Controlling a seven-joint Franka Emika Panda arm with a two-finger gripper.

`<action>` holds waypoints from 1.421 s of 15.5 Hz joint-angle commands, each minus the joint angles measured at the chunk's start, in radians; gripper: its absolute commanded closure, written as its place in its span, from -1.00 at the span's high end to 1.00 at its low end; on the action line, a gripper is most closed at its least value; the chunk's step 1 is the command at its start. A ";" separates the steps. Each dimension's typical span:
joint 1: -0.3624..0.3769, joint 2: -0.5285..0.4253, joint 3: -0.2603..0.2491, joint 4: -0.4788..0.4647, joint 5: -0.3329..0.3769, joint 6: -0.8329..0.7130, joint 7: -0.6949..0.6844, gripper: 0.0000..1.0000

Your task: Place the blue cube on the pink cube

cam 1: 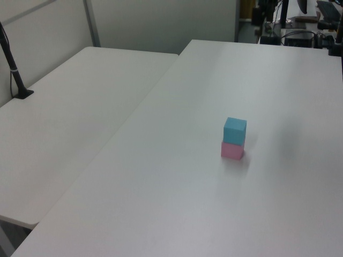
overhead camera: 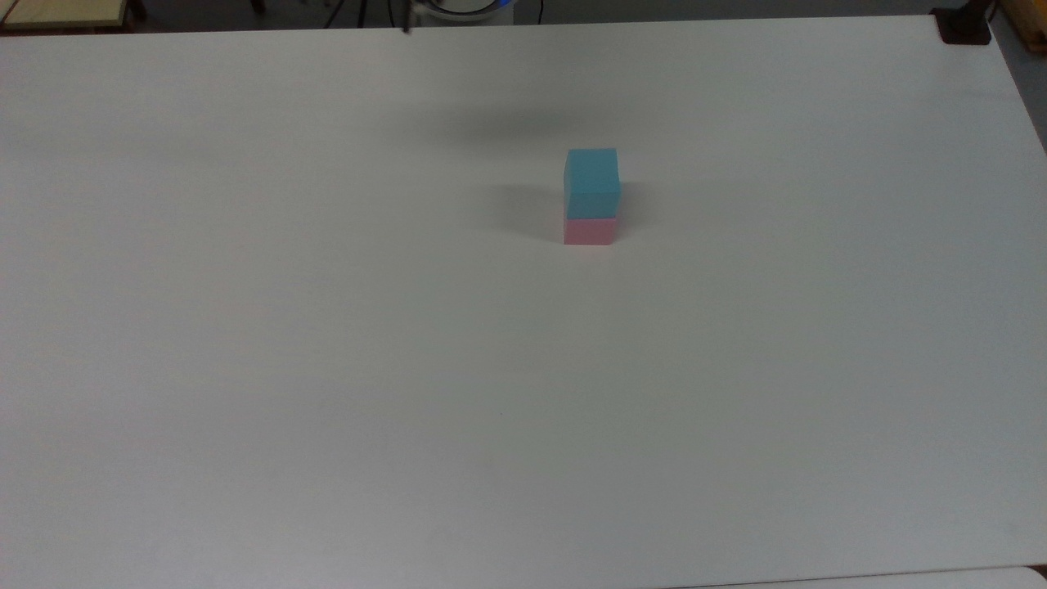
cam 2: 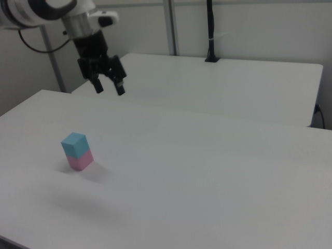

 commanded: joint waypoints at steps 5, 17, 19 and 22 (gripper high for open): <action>-0.104 -0.035 -0.083 0.040 0.155 -0.038 -0.220 1.00; -0.094 -0.032 -0.075 0.040 0.143 -0.072 -0.295 1.00; -0.096 -0.032 -0.080 0.040 0.146 -0.072 -0.304 1.00; -0.096 -0.031 -0.079 0.040 0.154 -0.072 -0.292 1.00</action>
